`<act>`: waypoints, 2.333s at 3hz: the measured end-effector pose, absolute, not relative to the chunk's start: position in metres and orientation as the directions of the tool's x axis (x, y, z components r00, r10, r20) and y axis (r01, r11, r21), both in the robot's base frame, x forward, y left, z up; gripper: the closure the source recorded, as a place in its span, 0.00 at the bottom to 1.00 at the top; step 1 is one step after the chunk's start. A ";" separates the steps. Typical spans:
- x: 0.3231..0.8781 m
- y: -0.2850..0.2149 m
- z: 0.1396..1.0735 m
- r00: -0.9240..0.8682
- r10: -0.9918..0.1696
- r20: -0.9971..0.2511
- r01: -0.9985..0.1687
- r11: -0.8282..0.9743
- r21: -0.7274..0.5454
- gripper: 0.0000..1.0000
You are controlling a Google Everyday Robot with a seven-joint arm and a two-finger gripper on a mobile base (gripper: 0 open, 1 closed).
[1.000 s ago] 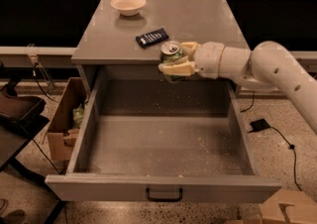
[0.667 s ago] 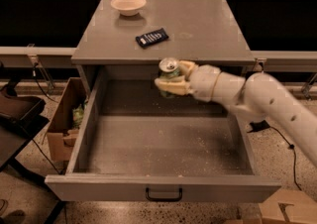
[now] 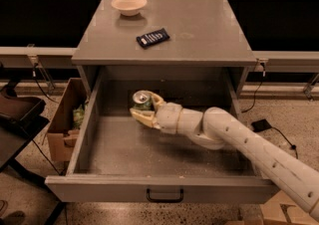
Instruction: Place green can into top drawer
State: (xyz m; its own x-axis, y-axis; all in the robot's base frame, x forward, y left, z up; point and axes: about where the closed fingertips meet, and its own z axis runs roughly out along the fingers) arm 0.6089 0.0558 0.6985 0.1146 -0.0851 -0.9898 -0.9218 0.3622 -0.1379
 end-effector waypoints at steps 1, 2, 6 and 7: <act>0.608 0.069 0.689 0.109 -0.090 -0.990 -0.931 0.340 -0.134 0.85; 0.608 0.069 0.689 0.109 -0.090 -0.990 -0.931 0.340 -0.134 0.61; 0.608 0.069 0.689 0.109 -0.090 -0.990 -0.931 0.340 -0.134 0.00; 0.603 0.067 0.701 0.117 -0.115 -0.986 -0.933 0.326 -0.149 0.00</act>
Offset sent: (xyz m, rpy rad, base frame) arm -0.0011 0.0130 -0.0093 -0.0075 0.0073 0.0224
